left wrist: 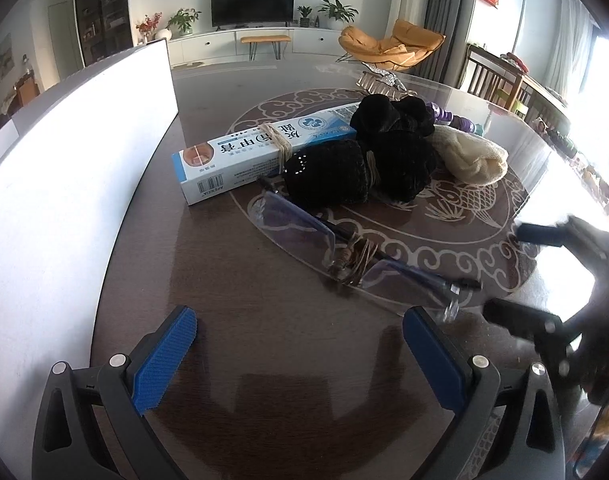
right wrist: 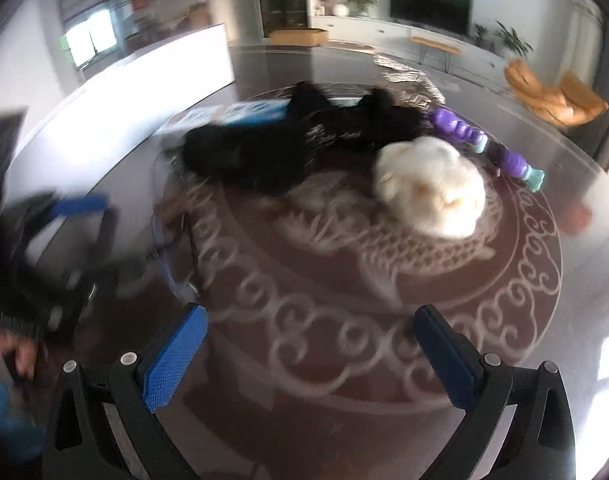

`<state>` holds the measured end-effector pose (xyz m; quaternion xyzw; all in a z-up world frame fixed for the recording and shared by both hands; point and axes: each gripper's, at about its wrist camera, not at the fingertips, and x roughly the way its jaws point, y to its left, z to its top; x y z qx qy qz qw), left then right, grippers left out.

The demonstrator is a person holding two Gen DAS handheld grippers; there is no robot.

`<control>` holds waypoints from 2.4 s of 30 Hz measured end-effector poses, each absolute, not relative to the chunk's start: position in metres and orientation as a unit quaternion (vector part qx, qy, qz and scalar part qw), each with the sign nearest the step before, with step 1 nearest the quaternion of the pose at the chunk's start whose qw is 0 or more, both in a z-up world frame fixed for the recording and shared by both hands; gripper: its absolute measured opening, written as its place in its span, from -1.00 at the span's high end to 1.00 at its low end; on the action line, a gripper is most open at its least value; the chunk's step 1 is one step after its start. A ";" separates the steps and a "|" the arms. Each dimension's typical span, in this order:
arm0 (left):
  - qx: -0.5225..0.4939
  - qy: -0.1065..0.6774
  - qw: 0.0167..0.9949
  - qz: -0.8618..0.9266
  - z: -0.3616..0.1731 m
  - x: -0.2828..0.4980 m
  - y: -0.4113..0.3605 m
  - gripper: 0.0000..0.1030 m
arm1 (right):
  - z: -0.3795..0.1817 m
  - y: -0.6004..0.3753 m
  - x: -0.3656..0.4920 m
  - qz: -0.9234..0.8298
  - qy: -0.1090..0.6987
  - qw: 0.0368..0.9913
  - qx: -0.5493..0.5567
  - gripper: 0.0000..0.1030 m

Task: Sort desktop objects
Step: 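Move the open left gripper toward the clear-framed eyeglasses on the pile, then close the left gripper on the eyeglasses frame and lift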

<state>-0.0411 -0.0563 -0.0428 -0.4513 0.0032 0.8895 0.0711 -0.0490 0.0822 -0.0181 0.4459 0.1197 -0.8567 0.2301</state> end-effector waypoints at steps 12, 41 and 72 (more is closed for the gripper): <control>-0.442 -0.019 0.112 0.890 -0.031 0.021 -0.045 -1.00 | -0.018 0.121 -0.026 -0.874 0.092 0.166 0.448 -1.00; -0.478 -0.034 0.050 0.876 -0.037 -0.043 -0.067 -1.00 | -0.017 0.122 -0.026 -0.874 0.093 0.165 0.448 -1.00; -0.447 0.029 0.081 0.890 -0.030 -0.057 -0.043 0.43 | -0.016 0.123 -0.025 -0.874 0.090 0.166 0.448 -1.00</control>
